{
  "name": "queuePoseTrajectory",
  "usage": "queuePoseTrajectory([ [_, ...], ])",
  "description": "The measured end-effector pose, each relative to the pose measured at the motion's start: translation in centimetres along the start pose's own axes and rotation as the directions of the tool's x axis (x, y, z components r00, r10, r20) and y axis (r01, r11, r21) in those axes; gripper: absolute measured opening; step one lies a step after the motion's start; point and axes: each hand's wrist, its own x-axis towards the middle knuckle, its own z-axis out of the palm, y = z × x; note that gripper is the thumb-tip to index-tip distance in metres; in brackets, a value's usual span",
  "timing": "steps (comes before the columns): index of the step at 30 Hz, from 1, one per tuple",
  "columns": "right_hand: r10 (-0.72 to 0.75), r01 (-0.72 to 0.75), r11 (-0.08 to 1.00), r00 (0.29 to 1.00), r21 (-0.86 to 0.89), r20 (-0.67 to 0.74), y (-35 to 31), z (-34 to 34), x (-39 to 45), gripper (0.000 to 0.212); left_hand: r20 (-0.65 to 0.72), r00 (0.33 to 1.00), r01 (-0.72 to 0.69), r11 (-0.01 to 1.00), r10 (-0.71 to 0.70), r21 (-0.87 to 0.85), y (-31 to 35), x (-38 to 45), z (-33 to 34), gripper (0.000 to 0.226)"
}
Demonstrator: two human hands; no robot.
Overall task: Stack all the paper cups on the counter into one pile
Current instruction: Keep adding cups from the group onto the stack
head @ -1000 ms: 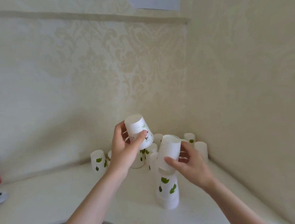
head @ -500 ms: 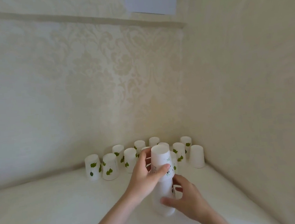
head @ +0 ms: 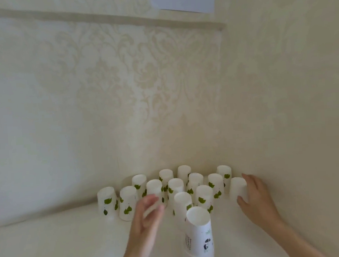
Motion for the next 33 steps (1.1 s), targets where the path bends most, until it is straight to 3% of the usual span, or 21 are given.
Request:
queuePoseTrajectory([
  [2, -0.032, 0.049, 0.972, 0.997, -0.231, 0.075, -0.1, 0.6, 1.7, 0.067, -0.184, 0.982, -0.009, 0.993, 0.031, 0.12, -0.8, 1.9, -2.2, 0.039],
  [4, -0.021, 0.076, 0.913, 0.99, -0.4, 0.141, -0.2, 1.1, 3.0, 0.065, -0.274, 0.953, -0.024, 0.936, 0.128, 0.351, -2.4, 4.1, -4.3, 0.045],
  [6, -0.006, 0.088, 0.863, 0.986, -0.497, 0.165, 0.0, 1.5, 3.8, 0.061, -0.281, 0.938, -0.016, 0.837, 0.202, 0.547, -3.8, 6.1, -5.8, 0.055],
  [8, -0.004, 0.085, 0.85, 0.988, -0.52, 0.154, 0.0, 1.8, 3.8, 0.056, -0.28, 0.948, 0.057, 0.789, 0.148, 0.612, -4.6, 7.6, -6.5, 0.064],
  [15, -0.016, 0.042, 0.972, 0.993, -0.233, 0.113, 0.1, 0.2, 1.3, 0.039, -0.228, 0.973, 0.147, 0.649, 0.042, 0.746, -6.4, 9.7, -6.4, 0.062],
  [19, -0.019, 0.019, 1.0, 1.0, -0.002, 0.009, -1.3, -3.1, 0.4, 0.044, -0.276, 0.961, 0.16, 0.783, 0.016, 0.602, -4.9, 8.2, -5.8, 0.053],
  [22, -0.006, 0.009, 0.986, 1.0, 0.165, -0.021, -3.2, -6.1, 0.4, 0.046, -0.365, 0.911, -0.013, 0.898, 0.191, 0.439, 0.5, 6.4, -4.4, 0.048],
  [24, -0.027, 0.039, 0.97, 0.998, 0.239, -0.054, -4.7, -7.8, 0.3, 0.045, -0.303, 0.909, -0.183, 0.927, 0.287, 0.329, 5.2, 4.7, -2.3, 0.044],
  [28, 0.007, 0.019, 0.891, 0.998, 0.454, -0.056, -8.1, -10.3, -0.4, 0.048, 0.055, 0.93, -0.363, 0.889, 0.362, 0.279, 10.0, 0.4, 2.5, 0.039],
  [30, -0.013, 0.045, 0.857, 0.998, 0.513, -0.065, -9.1, -10.9, -0.9, 0.043, 0.178, 0.927, -0.366, 0.895, 0.329, 0.254, 9.1, -0.9, 4.0, 0.041],
  [33, -0.065, 0.088, 0.852, 0.996, 0.516, -0.062, -9.8, -11.1, -2.4, 0.039, 0.25, 0.942, -0.287, 0.925, 0.225, 0.248, 6.4, -2.0, 4.6, 0.055],
])
